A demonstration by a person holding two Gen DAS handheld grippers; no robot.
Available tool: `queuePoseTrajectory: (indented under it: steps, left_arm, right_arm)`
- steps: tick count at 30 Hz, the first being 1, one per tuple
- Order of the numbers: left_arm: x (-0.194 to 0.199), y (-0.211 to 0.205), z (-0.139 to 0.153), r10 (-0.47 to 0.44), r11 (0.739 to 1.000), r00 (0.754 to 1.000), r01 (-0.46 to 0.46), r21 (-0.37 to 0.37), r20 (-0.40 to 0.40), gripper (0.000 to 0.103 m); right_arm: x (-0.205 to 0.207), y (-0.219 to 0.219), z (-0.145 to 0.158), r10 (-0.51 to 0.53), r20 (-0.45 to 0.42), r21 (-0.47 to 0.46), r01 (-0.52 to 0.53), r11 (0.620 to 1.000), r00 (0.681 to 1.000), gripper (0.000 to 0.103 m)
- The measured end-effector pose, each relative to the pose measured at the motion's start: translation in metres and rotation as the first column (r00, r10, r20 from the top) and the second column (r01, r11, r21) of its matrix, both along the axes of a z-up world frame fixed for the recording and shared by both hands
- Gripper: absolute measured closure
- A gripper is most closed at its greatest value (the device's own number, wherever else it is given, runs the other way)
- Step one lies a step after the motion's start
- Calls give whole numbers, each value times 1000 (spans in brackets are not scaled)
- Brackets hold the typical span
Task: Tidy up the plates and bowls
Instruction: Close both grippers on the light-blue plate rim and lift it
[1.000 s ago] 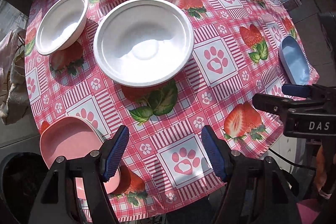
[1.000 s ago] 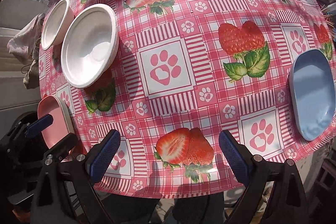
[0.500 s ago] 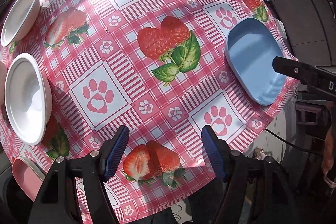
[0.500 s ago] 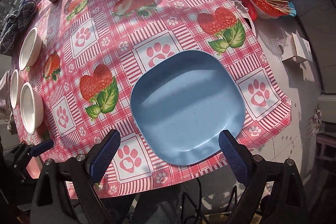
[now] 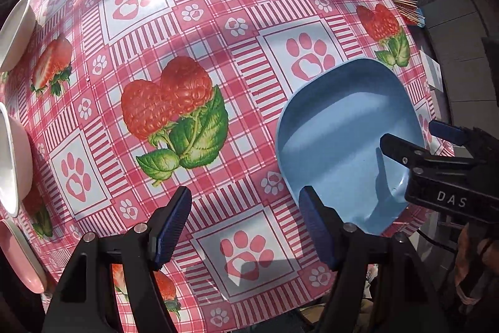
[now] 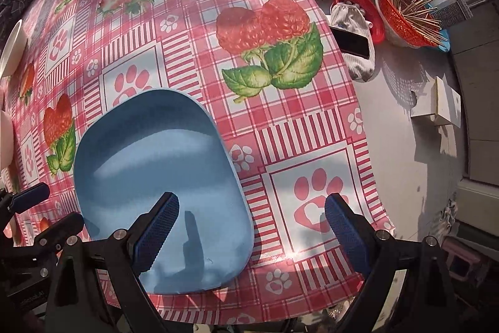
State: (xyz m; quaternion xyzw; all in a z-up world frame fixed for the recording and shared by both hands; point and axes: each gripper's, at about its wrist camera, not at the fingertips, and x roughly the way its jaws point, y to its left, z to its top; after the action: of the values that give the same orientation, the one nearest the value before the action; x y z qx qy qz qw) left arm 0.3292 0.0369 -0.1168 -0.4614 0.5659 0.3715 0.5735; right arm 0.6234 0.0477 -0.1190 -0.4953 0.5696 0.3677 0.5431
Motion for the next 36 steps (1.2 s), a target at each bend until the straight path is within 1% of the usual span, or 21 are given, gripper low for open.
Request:
queuePoseTrajectory:
  steps: [1, 4, 7, 10, 12, 13, 15, 18, 21, 22, 23, 24, 25, 26, 27, 29, 31, 32, 33, 34, 36]
  left_arm:
    - [13, 1, -8, 16, 1000, 1000, -16, 1, -12, 28]
    - [23, 1, -20, 54, 999, 998, -54, -3, -43, 28]
    - [30, -2, -25, 92, 996, 994, -92, 5, -53, 28]
    - [40, -12, -31, 101, 995, 993, -101, 4, -53, 28]
    - [46, -15, -33, 102, 995, 993, -101, 13, -53, 28]
    - [55, -17, -37, 113, 993, 992, -112, 22, -49, 27]
    - [59, -20, -38, 117, 993, 992, -115, 26, -45, 26]
    - [58, -23, -35, 115, 993, 992, -114, 30, -45, 26]
    - [46, -21, -34, 123, 992, 991, -122, 30, -44, 26]
    - [40, -23, -29, 126, 992, 991, -125, 29, -46, 26]
    - [36, -22, -26, 131, 991, 990, -130, 27, -46, 26]
    - [36, -22, -26, 138, 990, 989, -137, 24, -47, 26]
    - [33, -21, -25, 146, 989, 988, -145, 23, -47, 26]
    - [32, -21, -24, 151, 988, 987, -150, 22, -49, 26]
    - [32, -21, -24, 155, 988, 987, -154, 23, -53, 26]
    - [32, -24, -22, 173, 985, 983, -172, 23, -62, 27]
    - [35, -26, -21, 179, 984, 982, -178, 18, -65, 31]
    - [39, -28, -20, 167, 986, 984, -166, 19, -68, 32]
    - [43, -29, -19, 153, 988, 986, -152, 23, -68, 34]
    - [46, -30, -19, 139, 990, 988, -138, 26, -68, 35]
    - [46, -30, -19, 131, 991, 990, -129, 24, -61, 35]
  right_arm:
    - [0, 1, -5, 19, -6, -5, -19, 1000, 1000, 7]
    - [2, 2, -13, 60, -1, -22, -60, 998, 998, 7]
    - [5, 4, -17, 64, -30, -12, -65, 998, 997, 7]
    - [3, 6, -20, 109, -43, -2, -109, 994, 993, 7]
    - [-1, 8, -22, 155, -43, 2, -155, 988, 987, 1]
    - [-3, 8, -24, 169, -46, -2, -169, 986, 985, 1]
    - [-3, 6, -21, 162, -48, 5, -162, 987, 986, 1]
    - [-3, 4, -20, 156, -44, 18, -155, 988, 987, 1]
    - [-3, 3, -21, 150, -40, 21, -150, 989, 988, 2]
    - [-3, 4, -20, 151, -45, 20, -151, 988, 987, 4]
    - [-4, 4, -19, 149, -48, 19, -148, 989, 988, 7]
    - [-5, 4, -18, 152, -50, 21, -151, 988, 987, 14]
    - [-8, 5, -15, 160, -50, 26, -159, 987, 986, 18]
    - [-10, 5, -12, 174, -50, 31, -173, 984, 983, 28]
    - [-13, 5, -10, 189, -51, 34, -187, 982, 981, 33]
    - [-17, 6, -9, 218, -55, 27, -216, 976, 974, 34]
    - [-16, 6, -10, 220, -65, 28, -219, 975, 973, 35]
    - [-15, 6, -9, 215, -63, 30, -213, 977, 975, 41]
    - [-13, 5, -7, 204, -61, 35, -202, 979, 977, 50]
    - [-11, 4, -5, 194, -64, 40, -192, 981, 979, 56]
    - [-11, 4, -2, 183, -65, 43, -180, 983, 981, 81]
